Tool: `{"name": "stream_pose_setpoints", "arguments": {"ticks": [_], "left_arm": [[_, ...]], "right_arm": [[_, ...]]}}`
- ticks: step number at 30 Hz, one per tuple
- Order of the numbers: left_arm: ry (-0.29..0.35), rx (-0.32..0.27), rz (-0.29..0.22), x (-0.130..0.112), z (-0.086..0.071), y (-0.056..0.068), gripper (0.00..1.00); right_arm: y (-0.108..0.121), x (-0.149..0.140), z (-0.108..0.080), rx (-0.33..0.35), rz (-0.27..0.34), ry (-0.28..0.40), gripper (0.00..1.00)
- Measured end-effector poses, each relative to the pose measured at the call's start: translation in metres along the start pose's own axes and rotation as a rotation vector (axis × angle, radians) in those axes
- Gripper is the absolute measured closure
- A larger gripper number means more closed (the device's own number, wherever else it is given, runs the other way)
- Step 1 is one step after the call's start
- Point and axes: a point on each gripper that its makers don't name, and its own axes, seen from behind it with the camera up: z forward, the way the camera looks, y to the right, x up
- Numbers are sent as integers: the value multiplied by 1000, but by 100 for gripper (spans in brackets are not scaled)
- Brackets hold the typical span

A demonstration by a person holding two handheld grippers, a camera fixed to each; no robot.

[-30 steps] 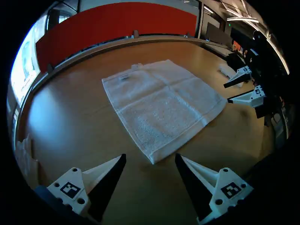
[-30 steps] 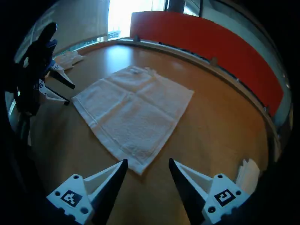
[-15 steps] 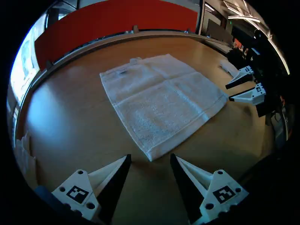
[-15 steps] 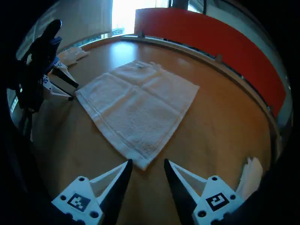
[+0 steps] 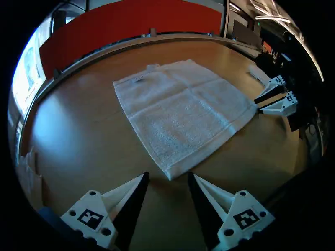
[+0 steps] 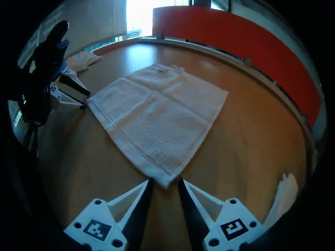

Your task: Fold towel

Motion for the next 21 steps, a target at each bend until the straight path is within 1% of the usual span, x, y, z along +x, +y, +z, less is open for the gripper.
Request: {"name": "stream_pose_setpoints", "arguments": {"ticks": [2, 6, 10, 12, 16, 20, 21], "left_arm": [[-1, 6, -1, 0, 0, -1, 37], [-3, 11, -6, 0, 0, -1, 46], [-6, 12, -4, 1, 0, 0, 50], [-7, 11, -2, 1, 0, 0, 61], [-10, 15, 0, 1, 0, 1, 77], [-11, 25, -1, 1, 0, 2, 87], [-11, 28, -2, 1, 1, 2, 89]], "right_arm": [[-2, 0, 0, 7, 6, 0, 68], [-4, 0, 0, 12, 11, 2, 73], [-6, 0, -1, 14, 8, 3, 78], [-6, 0, -1, 14, 6, 4, 80], [-5, 0, -1, 5, 8, 3, 83], [-3, 1, -2, -5, 14, 3, 86], [-3, 1, -2, -8, 16, 3, 87]]}}
